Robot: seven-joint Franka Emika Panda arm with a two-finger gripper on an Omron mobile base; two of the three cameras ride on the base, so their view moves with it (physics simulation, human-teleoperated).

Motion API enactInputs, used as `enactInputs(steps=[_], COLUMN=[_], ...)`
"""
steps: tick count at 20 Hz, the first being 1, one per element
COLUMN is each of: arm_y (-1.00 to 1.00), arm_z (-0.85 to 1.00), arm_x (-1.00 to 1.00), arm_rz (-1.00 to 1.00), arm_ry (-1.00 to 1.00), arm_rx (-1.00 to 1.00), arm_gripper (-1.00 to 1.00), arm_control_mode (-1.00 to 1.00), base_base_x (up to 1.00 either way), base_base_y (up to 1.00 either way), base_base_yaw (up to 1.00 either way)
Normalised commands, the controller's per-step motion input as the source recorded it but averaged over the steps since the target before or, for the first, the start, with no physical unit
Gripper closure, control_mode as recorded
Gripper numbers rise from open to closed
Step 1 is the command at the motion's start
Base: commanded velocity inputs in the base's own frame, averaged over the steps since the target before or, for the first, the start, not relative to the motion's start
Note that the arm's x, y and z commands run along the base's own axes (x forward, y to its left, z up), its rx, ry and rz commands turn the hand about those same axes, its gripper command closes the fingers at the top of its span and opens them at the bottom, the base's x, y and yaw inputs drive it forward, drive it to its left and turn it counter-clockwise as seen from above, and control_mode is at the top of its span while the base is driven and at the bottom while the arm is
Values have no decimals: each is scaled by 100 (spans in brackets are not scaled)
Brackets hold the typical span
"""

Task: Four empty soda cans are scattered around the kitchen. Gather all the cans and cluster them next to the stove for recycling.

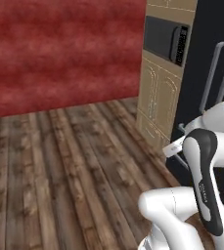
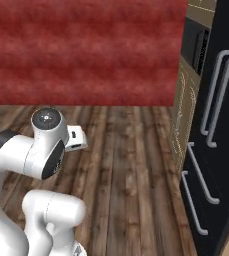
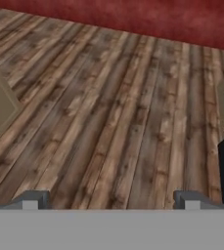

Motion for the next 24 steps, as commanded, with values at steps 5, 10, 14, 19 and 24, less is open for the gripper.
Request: enactInputs(steps=[5,10,14,19,24], arm_y=[0,0,0,0,0], arm_z=[0,0,0,0,0], arm_x=[0,0,0,0,0], arm_rz=[0,0,0,0,0], arm_ry=[0,0,0,0,0], arm_rx=[0,0,0,0,0], arm_gripper=[-100,-100,-100,-100,-100], arm_control_mode=[100,100,100,100,100], base_base_x=[77,76,77,78,76], base_base_y=[43,39,38,40,37], base_base_yaw=[18,19,20,21,22])
